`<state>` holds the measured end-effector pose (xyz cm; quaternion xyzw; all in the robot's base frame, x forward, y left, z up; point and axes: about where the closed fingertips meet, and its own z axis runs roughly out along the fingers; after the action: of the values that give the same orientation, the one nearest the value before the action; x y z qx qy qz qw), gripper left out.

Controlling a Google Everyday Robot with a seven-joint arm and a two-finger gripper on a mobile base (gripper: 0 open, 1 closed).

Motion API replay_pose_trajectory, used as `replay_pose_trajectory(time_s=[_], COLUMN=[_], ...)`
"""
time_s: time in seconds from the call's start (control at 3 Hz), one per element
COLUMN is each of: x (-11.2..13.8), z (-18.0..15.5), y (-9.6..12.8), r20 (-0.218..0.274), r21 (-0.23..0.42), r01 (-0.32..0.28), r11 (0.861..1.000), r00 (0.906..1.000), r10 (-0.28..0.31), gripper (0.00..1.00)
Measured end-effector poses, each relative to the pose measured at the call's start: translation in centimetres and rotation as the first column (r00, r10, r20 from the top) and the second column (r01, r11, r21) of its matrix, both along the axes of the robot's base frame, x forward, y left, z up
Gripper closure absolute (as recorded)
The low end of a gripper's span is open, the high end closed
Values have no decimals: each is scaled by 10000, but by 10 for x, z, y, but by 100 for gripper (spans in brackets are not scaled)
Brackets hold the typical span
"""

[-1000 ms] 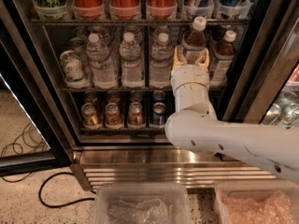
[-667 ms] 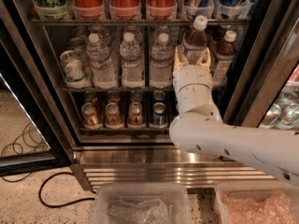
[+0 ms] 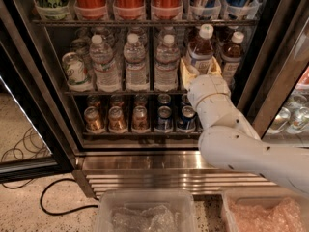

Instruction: Pick blue plastic bottle from middle shelf of fridge

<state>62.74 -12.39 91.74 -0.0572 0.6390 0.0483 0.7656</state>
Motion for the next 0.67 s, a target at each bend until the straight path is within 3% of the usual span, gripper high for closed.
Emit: replay_pose_trajectory(time_s=[0.67], x=[-17], z=[11], y=[-11], r20=[559], r21=[389], r01=[-1321], r11=[9905], r00=[9900], r10=[1298], gripper=[100])
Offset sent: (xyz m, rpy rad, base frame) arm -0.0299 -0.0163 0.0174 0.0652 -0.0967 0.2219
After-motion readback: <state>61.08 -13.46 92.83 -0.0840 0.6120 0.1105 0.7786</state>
